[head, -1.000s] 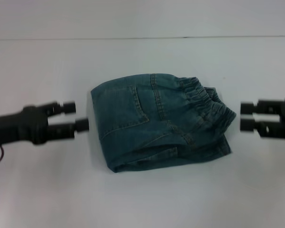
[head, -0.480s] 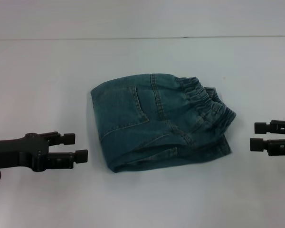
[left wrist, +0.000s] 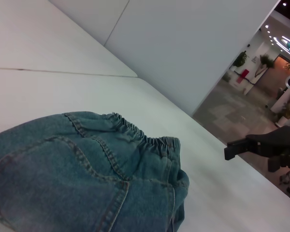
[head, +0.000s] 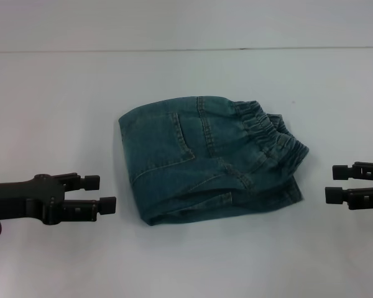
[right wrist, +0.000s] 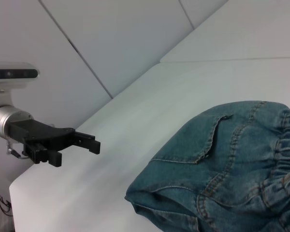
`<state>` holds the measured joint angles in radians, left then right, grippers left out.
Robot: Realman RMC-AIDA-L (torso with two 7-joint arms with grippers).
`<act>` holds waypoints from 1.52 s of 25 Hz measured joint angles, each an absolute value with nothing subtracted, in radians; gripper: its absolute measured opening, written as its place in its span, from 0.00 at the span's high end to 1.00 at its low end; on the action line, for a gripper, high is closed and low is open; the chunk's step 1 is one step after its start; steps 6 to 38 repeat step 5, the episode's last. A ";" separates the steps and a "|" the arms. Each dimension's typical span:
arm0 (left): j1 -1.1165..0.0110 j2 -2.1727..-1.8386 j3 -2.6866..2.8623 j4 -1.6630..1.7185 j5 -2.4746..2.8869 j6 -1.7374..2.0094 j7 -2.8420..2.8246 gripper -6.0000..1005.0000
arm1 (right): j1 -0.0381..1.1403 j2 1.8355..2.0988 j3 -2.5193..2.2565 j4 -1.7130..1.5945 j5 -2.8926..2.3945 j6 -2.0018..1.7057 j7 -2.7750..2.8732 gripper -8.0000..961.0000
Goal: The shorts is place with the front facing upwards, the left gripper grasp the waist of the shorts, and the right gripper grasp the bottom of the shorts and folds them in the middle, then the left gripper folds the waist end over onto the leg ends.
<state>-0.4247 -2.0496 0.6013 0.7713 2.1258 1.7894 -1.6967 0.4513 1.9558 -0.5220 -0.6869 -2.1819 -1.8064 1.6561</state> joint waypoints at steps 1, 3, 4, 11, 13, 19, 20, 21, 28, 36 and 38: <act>-0.425 -2.049 0.602 0.771 2.126 1.789 -1.697 0.08 | 0.453 1.956 -0.523 -0.687 -2.182 -1.805 1.655 0.02; -0.426 -2.049 0.602 0.770 2.126 1.790 -1.697 0.08 | 0.455 1.956 -0.526 -0.687 -2.182 -1.803 1.654 0.02; -0.427 -2.049 0.603 0.769 2.127 1.791 -1.698 0.08 | 0.456 1.955 -0.526 -0.687 -2.182 -1.801 1.654 0.02; -0.427 -2.049 0.603 0.768 2.128 1.792 -1.700 0.08 | 0.456 1.954 -0.527 -0.686 -2.182 -1.800 1.653 0.02; -0.427 -2.049 0.603 0.768 2.128 1.792 -1.700 0.08 | 0.456 1.954 -0.527 -0.686 -2.182 -1.800 1.653 0.02; -0.427 -2.049 0.603 0.768 2.128 1.792 -1.700 0.08 | 0.456 1.954 -0.527 -0.686 -2.182 -1.800 1.653 0.02; -0.427 -2.049 0.603 0.768 2.128 1.792 -1.700 0.08 | 0.456 1.954 -0.527 -0.686 -2.182 -1.800 1.653 0.02; -0.427 -2.049 0.603 0.768 2.128 1.792 -1.700 0.08 | 0.456 1.954 -0.527 -0.686 -2.182 -1.800 1.653 0.02; -0.427 -2.049 0.603 0.768 2.128 1.792 -1.700 0.08 | 0.456 1.954 -0.527 -0.686 -2.182 -1.800 1.653 0.02; -0.427 -2.049 0.603 0.768 2.128 1.792 -1.700 0.08 | 0.456 1.954 -0.527 -0.686 -2.182 -1.800 1.653 0.02; -0.427 -2.049 0.603 0.768 2.128 1.792 -1.700 0.08 | 0.456 1.954 -0.527 -0.686 -2.182 -1.800 1.653 0.02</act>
